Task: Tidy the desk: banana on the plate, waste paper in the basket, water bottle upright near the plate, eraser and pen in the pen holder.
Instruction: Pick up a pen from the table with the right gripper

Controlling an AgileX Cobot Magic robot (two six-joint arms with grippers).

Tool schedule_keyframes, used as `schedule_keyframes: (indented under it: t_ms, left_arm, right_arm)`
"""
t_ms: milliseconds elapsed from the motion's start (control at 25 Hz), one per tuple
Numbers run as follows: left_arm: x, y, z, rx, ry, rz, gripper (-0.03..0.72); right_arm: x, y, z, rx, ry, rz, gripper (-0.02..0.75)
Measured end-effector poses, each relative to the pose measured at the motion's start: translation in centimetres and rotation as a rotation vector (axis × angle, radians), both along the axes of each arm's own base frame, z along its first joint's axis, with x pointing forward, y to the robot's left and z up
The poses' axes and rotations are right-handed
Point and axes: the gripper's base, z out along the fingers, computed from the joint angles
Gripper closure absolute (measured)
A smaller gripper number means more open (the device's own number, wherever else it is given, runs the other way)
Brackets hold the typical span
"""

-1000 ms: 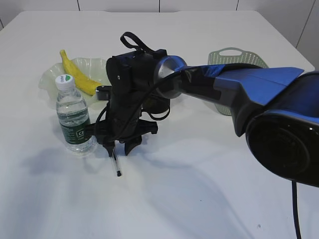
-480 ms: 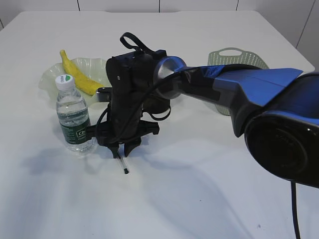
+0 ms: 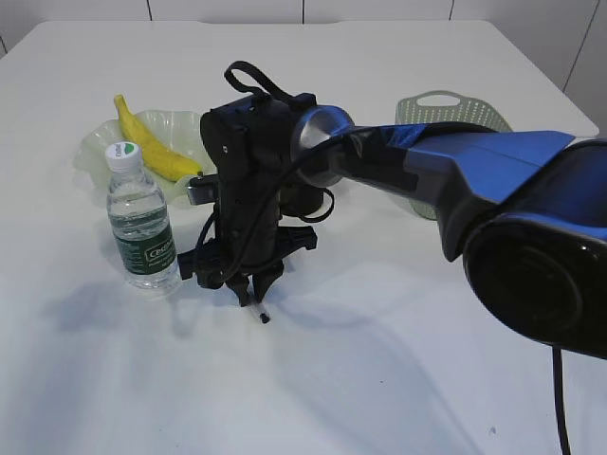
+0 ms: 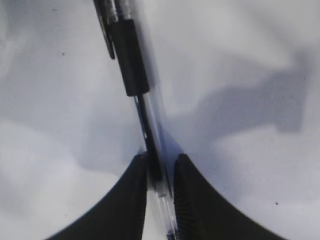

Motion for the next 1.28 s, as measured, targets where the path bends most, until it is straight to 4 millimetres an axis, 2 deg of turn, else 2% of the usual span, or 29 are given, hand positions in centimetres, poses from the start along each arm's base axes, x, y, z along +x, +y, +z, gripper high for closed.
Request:
schedule_keyframes:
  t_ms: [240, 440, 720, 1000, 1120, 1280]
  left_arm:
    - [0.0, 0.0, 0.0, 0.000, 0.000, 0.000, 0.246]
    - [0.0, 0.0, 0.0, 0.000, 0.000, 0.000, 0.246]
    - [0.0, 0.0, 0.0, 0.000, 0.000, 0.000, 0.245]
    - [0.0, 0.0, 0.0, 0.000, 0.000, 0.000, 0.245]
    - [0.0, 0.0, 0.0, 0.000, 0.000, 0.000, 0.246]
    - [0.0, 0.0, 0.0, 0.000, 0.000, 0.000, 0.246]
  right_arm:
    - [0.7, 0.4, 1.1, 0.018, -0.056, 0.037, 0.590]
    - [1.1, 0.5, 1.6, 0.031, -0.101, 0.047, 0.533]
    - [1.4, 0.8, 0.1, 0.025, -0.094, 0.063, 0.517]
    - [1.5, 0.9, 0.0, 0.030, -0.100, 0.064, 0.517]
    - [1.5, 0.9, 0.0, 0.031, -0.101, 0.065, 0.542]
    - [1.5, 0.9, 0.0, 0.031, -0.101, 0.067, 0.655]
